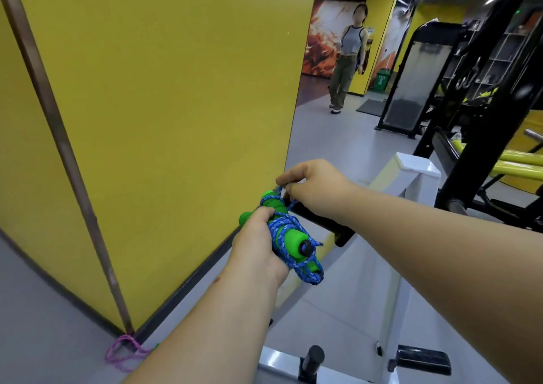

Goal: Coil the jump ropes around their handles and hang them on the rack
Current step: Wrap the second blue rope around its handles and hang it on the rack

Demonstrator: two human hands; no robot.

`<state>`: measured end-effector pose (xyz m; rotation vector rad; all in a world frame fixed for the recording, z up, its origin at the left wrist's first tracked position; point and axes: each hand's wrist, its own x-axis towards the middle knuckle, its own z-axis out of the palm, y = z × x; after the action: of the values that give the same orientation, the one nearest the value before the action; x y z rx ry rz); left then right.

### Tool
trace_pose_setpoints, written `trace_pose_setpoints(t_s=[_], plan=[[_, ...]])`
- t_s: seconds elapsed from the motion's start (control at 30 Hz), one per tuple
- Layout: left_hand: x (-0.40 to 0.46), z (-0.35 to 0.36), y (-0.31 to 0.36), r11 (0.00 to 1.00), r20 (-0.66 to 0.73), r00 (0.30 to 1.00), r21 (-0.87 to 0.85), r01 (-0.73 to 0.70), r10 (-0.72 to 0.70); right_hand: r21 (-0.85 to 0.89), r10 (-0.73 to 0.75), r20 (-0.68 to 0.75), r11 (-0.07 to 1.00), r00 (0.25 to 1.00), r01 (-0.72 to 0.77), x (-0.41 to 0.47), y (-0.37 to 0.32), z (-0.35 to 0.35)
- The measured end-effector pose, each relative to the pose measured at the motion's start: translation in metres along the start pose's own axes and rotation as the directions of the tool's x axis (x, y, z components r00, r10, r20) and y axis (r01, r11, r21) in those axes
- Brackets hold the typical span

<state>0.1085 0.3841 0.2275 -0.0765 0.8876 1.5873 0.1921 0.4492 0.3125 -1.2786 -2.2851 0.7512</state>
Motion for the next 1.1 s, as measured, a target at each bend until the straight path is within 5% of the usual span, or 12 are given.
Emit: trace_pose_setpoints(t_s=[0.37,0.6,0.9,1.1], plan=[[-0.002,-0.004,0.014,0.988,0.089,0.986,0.078,0.134,-0.14,-0.078,0.121,0.026,0.99,0.992,-0.119,0.022,-0.009,0.0],[0.006,0.003,0.012,0.955,0.062,0.997,0.292,-0.059,0.043,-0.099,0.117,-0.052,0.988,0.992,-0.121,0.02,-0.002,0.003],[0.001,0.015,0.021,0.902,0.016,0.993,0.42,0.102,-0.12,-0.05,0.201,0.047,0.979,0.978,-0.199,0.019,-0.006,-0.007],[-0.002,0.013,0.02,0.894,-0.003,0.978,0.405,0.193,-0.21,-0.189,0.123,0.031,0.975,0.992,-0.115,0.016,-0.009,-0.009]])
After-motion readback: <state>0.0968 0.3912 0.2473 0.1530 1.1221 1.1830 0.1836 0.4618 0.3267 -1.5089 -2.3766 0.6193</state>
